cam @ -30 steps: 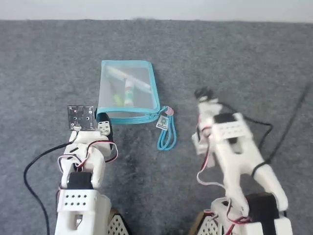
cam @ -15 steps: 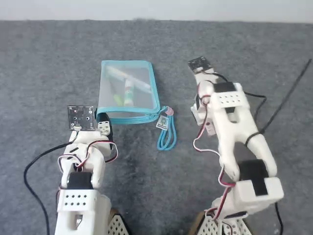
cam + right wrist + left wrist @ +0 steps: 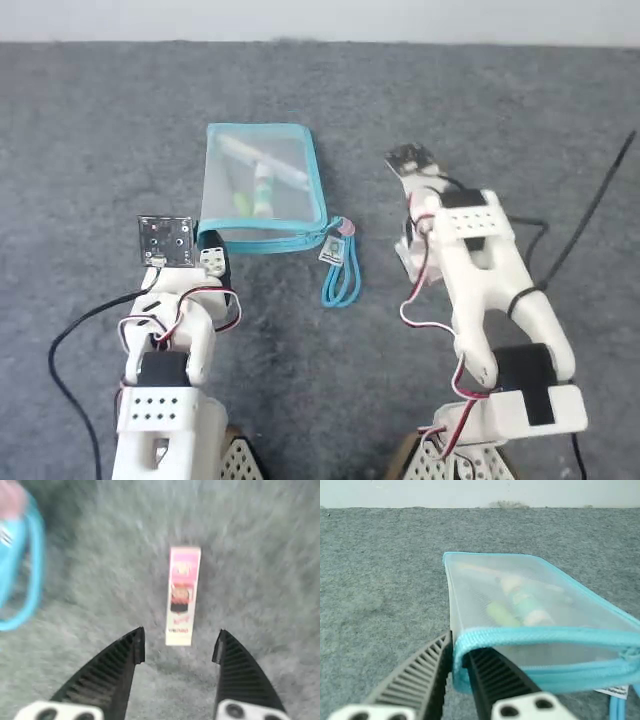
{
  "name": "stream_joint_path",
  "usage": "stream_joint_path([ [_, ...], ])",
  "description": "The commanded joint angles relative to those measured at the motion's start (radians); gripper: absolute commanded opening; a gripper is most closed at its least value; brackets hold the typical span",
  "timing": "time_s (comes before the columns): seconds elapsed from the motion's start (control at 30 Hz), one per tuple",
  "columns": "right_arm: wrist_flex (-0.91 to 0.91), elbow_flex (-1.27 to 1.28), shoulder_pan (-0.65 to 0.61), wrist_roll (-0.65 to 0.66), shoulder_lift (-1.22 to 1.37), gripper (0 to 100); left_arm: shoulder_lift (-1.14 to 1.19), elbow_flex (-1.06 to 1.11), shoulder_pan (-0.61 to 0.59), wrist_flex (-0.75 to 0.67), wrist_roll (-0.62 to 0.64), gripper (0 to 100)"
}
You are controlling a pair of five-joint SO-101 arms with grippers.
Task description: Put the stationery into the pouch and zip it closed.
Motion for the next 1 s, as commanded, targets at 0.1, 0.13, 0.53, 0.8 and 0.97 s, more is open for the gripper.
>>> stream_joint_path([
  [0.1,-0.065,0.029,0.045,0.020,-0.002,21.0,-0.012,-0.054,0.005,-0.012,0.017,1],
  [0.13,-0.068,0.028,0.045,0.020,0.016,21.0,-0.012,-0.054,0.005,-0.012,0.017,1],
  [0.53,-0.160,0.026,0.045,0.018,0.079,20.8,-0.009,-0.054,0.006,-0.014,0.017,1],
  [0.8,-0.151,0.034,0.045,0.028,0.079,4.5,-0.009,-0.054,0.006,-0.014,0.017,1],
  [0.97,-0.107,0.035,0.047,0.028,0.081,4.6,-0.011,-0.054,0.002,-0.014,0.017,1],
])
